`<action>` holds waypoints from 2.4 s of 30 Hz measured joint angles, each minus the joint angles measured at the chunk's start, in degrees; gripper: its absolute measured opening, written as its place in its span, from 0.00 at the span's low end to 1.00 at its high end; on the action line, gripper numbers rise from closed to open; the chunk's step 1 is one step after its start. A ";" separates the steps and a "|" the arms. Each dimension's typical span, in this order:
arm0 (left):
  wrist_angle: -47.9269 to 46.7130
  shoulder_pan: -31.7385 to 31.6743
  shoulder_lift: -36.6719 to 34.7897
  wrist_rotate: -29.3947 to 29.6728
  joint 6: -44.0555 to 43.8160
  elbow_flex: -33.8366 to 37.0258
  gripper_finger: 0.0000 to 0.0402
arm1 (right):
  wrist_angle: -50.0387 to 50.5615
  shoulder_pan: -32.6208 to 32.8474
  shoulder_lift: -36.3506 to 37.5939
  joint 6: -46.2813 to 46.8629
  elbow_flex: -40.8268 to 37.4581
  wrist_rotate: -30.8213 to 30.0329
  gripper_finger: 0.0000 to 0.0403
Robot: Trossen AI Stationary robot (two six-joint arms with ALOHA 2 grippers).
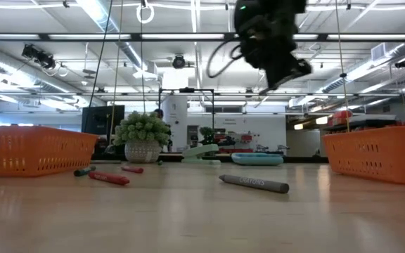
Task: Sort crayons/erasers/pens/pencils in bins
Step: Put the middle gray crayon into the top right orange basket, then put the bottom gray crayon into the top right orange basket
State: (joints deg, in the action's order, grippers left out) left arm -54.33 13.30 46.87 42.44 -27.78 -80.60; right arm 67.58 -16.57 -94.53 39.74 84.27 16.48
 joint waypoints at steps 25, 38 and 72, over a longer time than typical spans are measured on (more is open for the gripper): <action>2.87 -0.02 -0.02 1.09 1.52 -0.02 0.22 | -16.03 31.51 19.23 56.25 -36.29 -15.62 0.10; 2.44 -0.02 -0.02 1.09 3.00 -0.02 0.22 | -24.11 31.46 19.04 55.03 -44.18 -16.51 0.10; 2.53 -0.02 0.00 2.97 7.05 -0.02 0.17 | -32.97 31.31 14.62 51.39 -41.67 -12.38 0.19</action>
State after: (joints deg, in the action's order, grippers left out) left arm -51.80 13.28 46.87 45.41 -20.73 -80.62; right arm 34.61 14.74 -79.91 91.13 42.60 4.10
